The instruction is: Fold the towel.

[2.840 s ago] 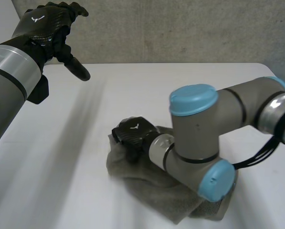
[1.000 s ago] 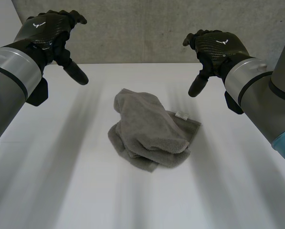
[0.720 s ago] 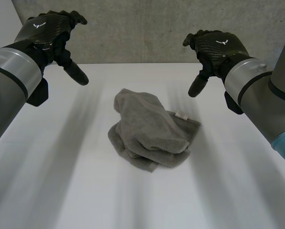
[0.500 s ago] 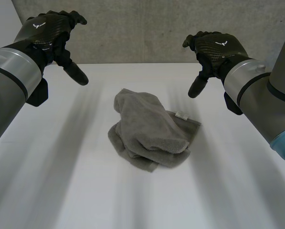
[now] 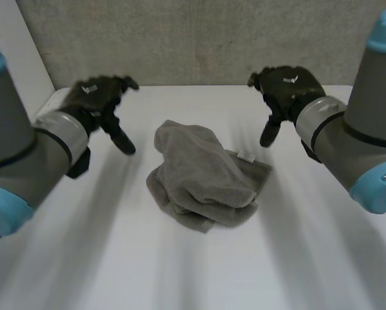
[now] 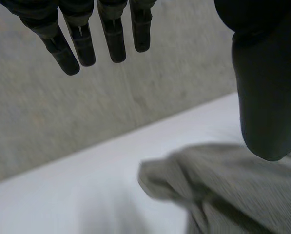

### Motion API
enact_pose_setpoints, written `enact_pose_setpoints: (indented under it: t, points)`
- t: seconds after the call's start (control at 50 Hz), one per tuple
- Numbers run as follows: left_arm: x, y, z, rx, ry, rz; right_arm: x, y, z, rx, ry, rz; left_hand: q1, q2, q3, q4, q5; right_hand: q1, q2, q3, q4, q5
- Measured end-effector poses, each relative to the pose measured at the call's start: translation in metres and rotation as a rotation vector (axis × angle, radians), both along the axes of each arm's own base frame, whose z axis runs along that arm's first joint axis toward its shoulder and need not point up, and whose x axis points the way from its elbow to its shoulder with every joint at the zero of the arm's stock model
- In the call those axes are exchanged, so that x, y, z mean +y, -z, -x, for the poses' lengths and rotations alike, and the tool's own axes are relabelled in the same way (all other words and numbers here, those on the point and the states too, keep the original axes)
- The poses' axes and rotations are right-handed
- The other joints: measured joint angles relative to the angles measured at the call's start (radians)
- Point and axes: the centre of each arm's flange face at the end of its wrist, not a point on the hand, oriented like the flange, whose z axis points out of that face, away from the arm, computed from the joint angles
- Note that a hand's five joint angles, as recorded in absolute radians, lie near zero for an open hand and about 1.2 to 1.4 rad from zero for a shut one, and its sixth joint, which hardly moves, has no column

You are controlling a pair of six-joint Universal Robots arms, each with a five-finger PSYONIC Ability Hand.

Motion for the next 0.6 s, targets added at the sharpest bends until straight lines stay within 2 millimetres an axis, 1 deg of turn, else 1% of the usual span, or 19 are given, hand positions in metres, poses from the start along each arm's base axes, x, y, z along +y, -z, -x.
enact_pose_setpoints:
  t: [0.08, 0.1, 0.18, 0.2, 0.22, 0.24, 0.28, 0.3, 0.34, 0.36, 0.42, 0.46, 0.5, 0.52, 0.54, 0.56, 0.6]
  points:
    - [0.007, 0.025, 0.005, -0.035, 0.022, -0.071, -0.007, 0.022, 0.001, 0.088, -0.006, -0.027, 0.018, 0.014, 0.015, 0.016, 0.016, 0.0, 0.0, 0.0, 0.0, 0.0]
    - [0.008, 0.029, 0.005, -0.04, 0.025, -0.081, -0.008, 0.026, 0.002, 0.102, -0.008, -0.033, 0.018, 0.013, 0.014, 0.016, 0.015, 0.0, 0.0, -0.002, 0.0, 0.0]
    - [0.017, 0.057, 0.014, -0.075, 0.06, -0.146, -0.012, 0.054, 0.006, 0.177, -0.025, -0.091, 0.016, 0.011, 0.013, 0.014, 0.007, 0.0, 0.0, -0.002, 0.0, 0.0]
    - [0.018, 0.06, 0.016, -0.077, 0.064, -0.15, -0.013, 0.058, 0.006, 0.185, -0.03, -0.102, 0.016, 0.011, 0.013, 0.014, 0.007, 0.0, 0.0, -0.002, 0.0, 0.0]
    - [0.019, 0.068, 0.019, -0.085, 0.073, -0.162, -0.013, 0.065, 0.007, 0.195, -0.041, -0.121, 0.016, 0.011, 0.013, 0.014, 0.005, 0.0, 0.0, -0.002, 0.0, 0.0]
    - [0.02, 0.072, 0.02, -0.088, 0.077, -0.167, -0.014, 0.068, 0.007, 0.198, -0.046, -0.129, 0.016, 0.01, 0.013, 0.014, 0.005, 0.0, 0.0, -0.002, 0.0, 0.0]
    - [0.021, 0.086, 0.028, -0.097, 0.093, -0.18, -0.015, 0.082, 0.008, 0.204, -0.078, -0.172, 0.016, 0.01, 0.013, 0.014, 0.005, 0.0, 0.0, -0.002, 0.0, 0.0]
    - [0.021, 0.089, 0.029, -0.098, 0.096, -0.181, -0.015, 0.085, 0.008, 0.204, -0.085, -0.181, 0.016, 0.011, 0.013, 0.014, 0.005, 0.0, 0.0, -0.002, 0.0, 0.0]
    - [0.019, 0.101, 0.035, -0.102, 0.105, -0.184, -0.014, 0.098, 0.007, 0.203, -0.116, -0.22, 0.016, 0.01, 0.013, 0.014, 0.005, 0.0, 0.0, -0.002, 0.0, 0.0]
    - [0.019, 0.103, 0.037, -0.102, 0.106, -0.184, -0.014, 0.101, 0.006, 0.202, -0.122, -0.228, 0.016, 0.01, 0.013, 0.014, 0.005, 0.0, 0.0, -0.002, 0.0, 0.0]
    - [0.015, 0.115, 0.046, -0.101, 0.11, -0.178, -0.014, 0.119, 0.004, 0.196, -0.152, -0.28, 0.018, 0.012, 0.014, 0.015, 0.007, 0.013, 0.006, 0.004, 0.005, 0.012]
    - [0.014, 0.12, 0.05, -0.102, 0.112, -0.176, -0.014, 0.126, 0.002, 0.19, -0.158, -0.3, 0.022, 0.017, 0.02, 0.021, 0.015, 0.083, 0.067, 0.064, 0.063, 0.085]
    - [0.013, 0.126, 0.055, -0.103, 0.113, -0.173, -0.014, 0.134, 0.001, 0.178, -0.16, -0.322, 0.056, 0.05, 0.053, 0.056, 0.051, 0.252, 0.24, 0.238, 0.233, 0.269]
    - [0.013, 0.128, 0.058, -0.104, 0.114, -0.172, -0.015, 0.138, 0.0, 0.172, -0.158, -0.33, 0.098, 0.09, 0.093, 0.099, 0.086, 0.359, 0.337, 0.332, 0.326, 0.361]
    - [0.013, 0.129, 0.059, -0.105, 0.114, -0.172, -0.015, 0.139, 0.0, 0.168, -0.157, -0.333, 0.128, 0.12, 0.122, 0.122, 0.114, 0.414, 0.407, 0.4, 0.394, 0.414]
    - [0.012, 0.132, 0.06, -0.107, 0.113, -0.172, -0.016, 0.141, -0.001, 0.159, -0.154, -0.34, 0.194, 0.184, 0.186, 0.196, 0.179, 0.518, 0.513, 0.506, 0.487, 0.516]
    - [0.013, 0.134, 0.063, -0.11, 0.112, -0.172, -0.017, 0.145, -0.001, 0.144, -0.149, -0.349, 0.306, 0.278, 0.28, 0.29, 0.275, 0.662, 0.653, 0.645, 0.636, 0.647]
